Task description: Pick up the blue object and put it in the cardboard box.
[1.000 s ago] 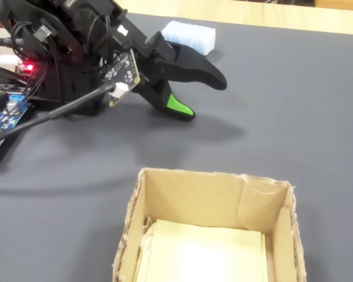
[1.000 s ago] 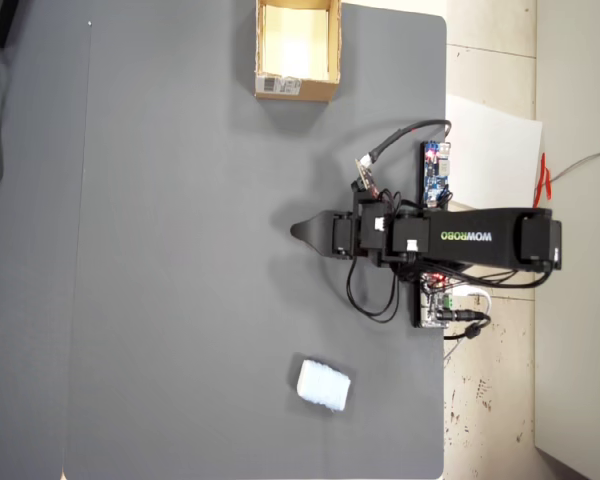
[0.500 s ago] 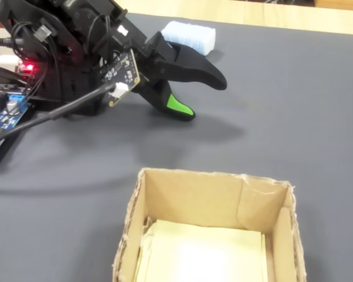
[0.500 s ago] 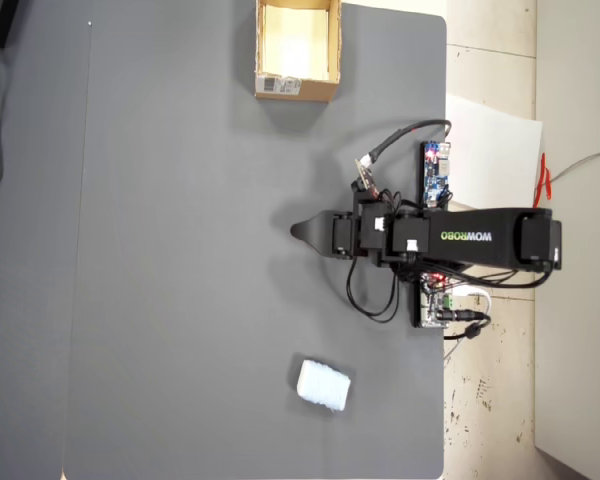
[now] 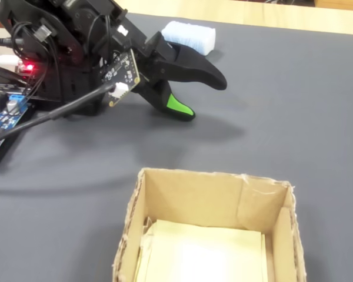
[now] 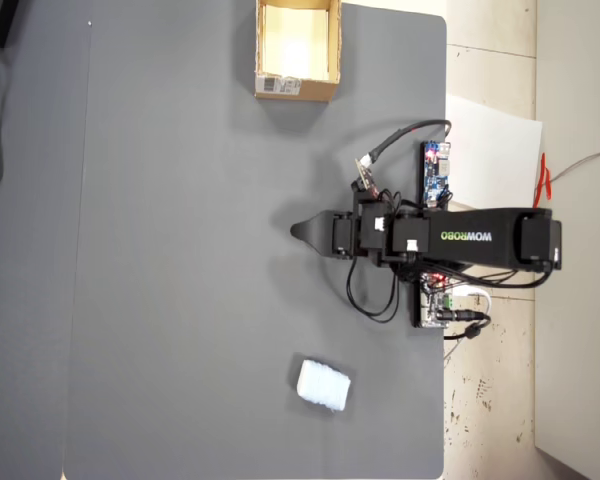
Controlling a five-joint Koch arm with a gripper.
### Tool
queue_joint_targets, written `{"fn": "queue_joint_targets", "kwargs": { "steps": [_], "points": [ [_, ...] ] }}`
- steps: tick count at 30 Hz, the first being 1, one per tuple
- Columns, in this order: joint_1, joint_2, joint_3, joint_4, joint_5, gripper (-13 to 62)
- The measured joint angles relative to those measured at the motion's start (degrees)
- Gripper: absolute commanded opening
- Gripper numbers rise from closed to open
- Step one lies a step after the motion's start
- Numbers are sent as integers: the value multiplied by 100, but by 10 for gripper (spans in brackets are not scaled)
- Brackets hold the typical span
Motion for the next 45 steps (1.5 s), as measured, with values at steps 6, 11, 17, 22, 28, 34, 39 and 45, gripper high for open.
{"fn": "queue_joint_targets", "kwargs": {
  "steps": [6,11,17,22,28,34,39,45],
  "points": [
    [0,0,0,0,0,342],
    [18,0,0,0,0,342],
    [-18,0,0,0,0,337],
    [-343,0,-35,18,193,337],
    [-1204,0,-721,1151,229,337],
    [-1960,0,-967,1591,237,337],
    [-2988,0,-1169,1723,659,337],
    [-3955,0,-1169,1723,1266,337]
  ]
}}
